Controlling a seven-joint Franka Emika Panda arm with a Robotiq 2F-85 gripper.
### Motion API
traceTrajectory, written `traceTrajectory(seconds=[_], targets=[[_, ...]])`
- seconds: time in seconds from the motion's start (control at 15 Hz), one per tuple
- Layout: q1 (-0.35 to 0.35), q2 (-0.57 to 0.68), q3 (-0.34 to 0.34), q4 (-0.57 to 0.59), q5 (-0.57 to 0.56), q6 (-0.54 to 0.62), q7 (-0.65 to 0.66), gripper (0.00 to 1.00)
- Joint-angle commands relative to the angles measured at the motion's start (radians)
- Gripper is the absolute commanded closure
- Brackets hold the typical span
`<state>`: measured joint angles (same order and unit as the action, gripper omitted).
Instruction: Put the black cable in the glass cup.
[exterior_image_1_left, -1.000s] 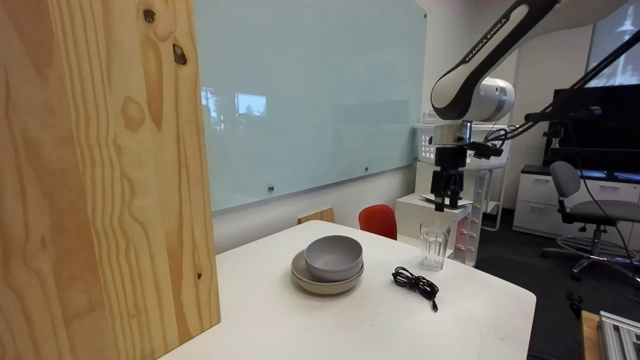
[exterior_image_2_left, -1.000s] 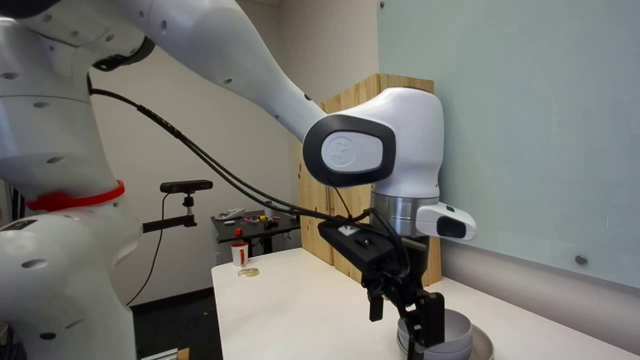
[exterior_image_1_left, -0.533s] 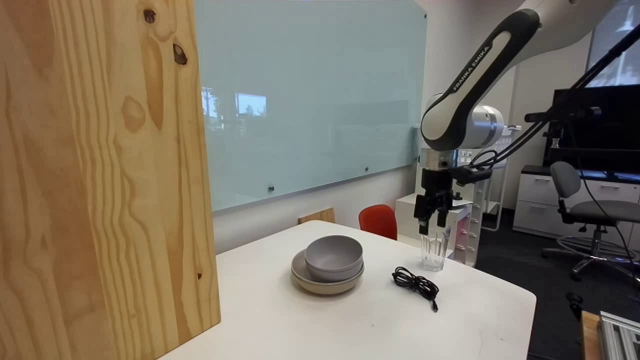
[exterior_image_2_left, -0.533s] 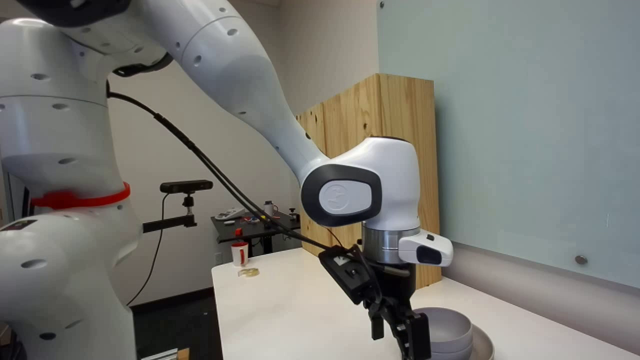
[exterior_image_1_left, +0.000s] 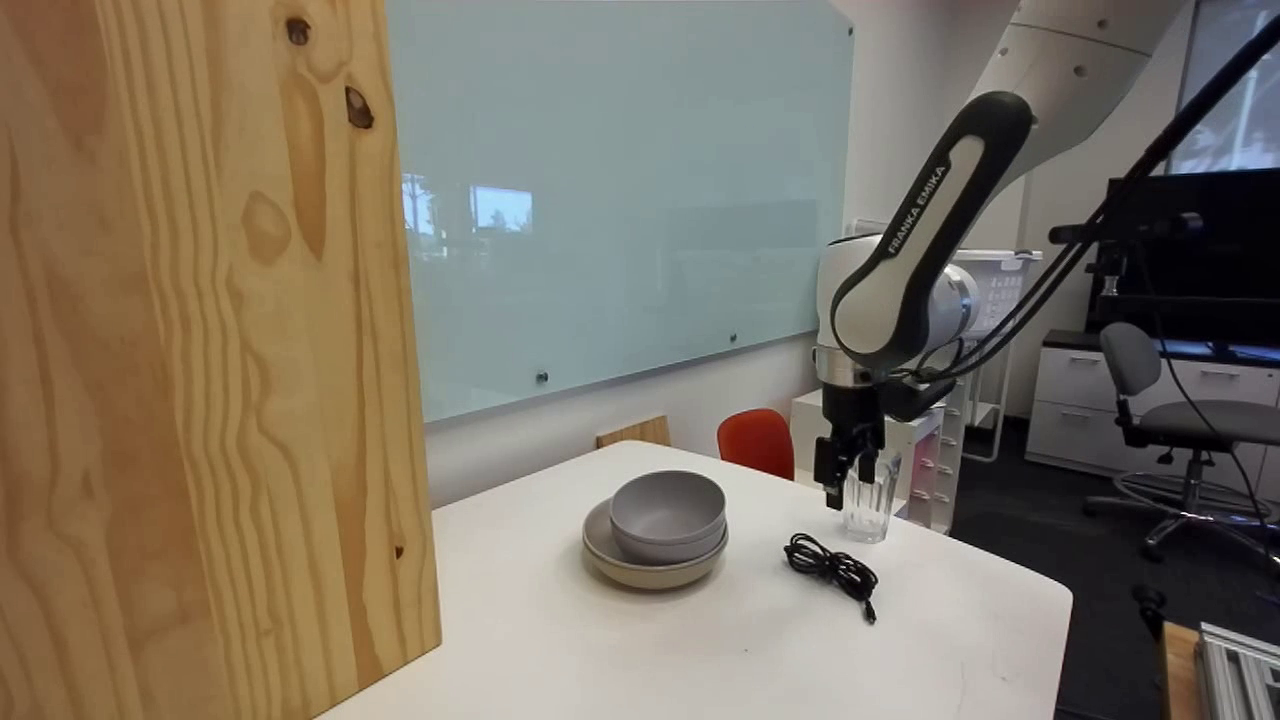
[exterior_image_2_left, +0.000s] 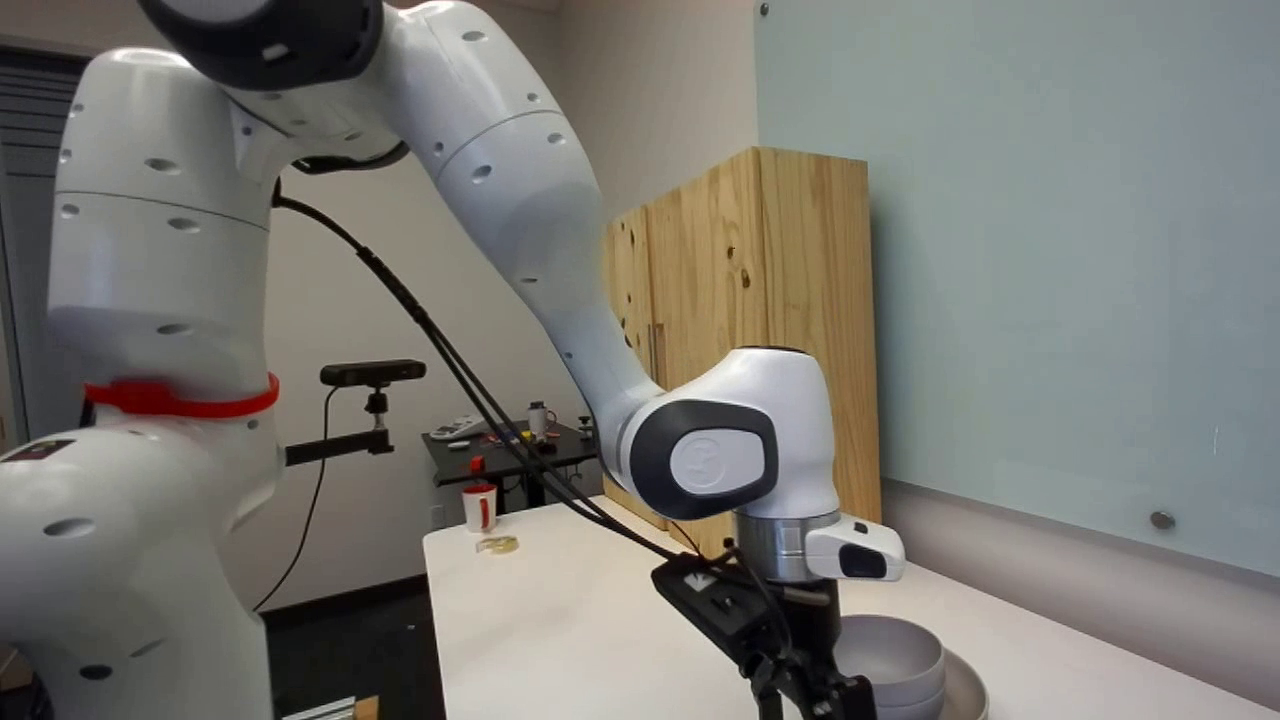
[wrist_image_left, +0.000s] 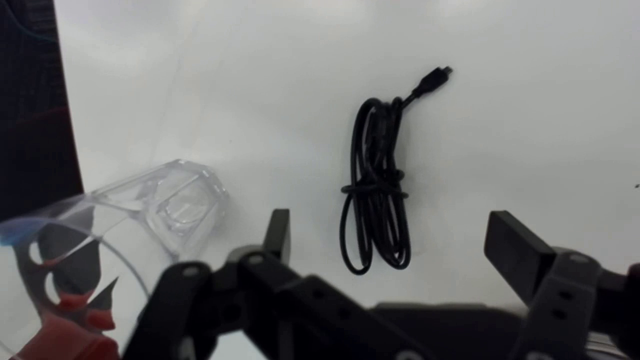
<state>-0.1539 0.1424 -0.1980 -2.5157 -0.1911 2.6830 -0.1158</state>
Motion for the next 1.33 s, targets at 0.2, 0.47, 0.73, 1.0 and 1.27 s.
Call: traceTrajectory(seconds=[0.2,0.47,0.73,1.0,1.27], targets=[[0.026,0.089,-0.055,0.033,-0.150,0.212,0.157,0.00],[0.033,0.095,0.006,0.026,-0.029,0.130,0.150,0.00],[0.045,0.130,0.023,0.050,0.001,-0.002,0.153,0.00],[0.046,0.161,0.025,0.057,-0.005,-0.015,0.155,0.00],[0.070,0.203,0.009,0.080,-0.038,-0.029,0.191,0.00]])
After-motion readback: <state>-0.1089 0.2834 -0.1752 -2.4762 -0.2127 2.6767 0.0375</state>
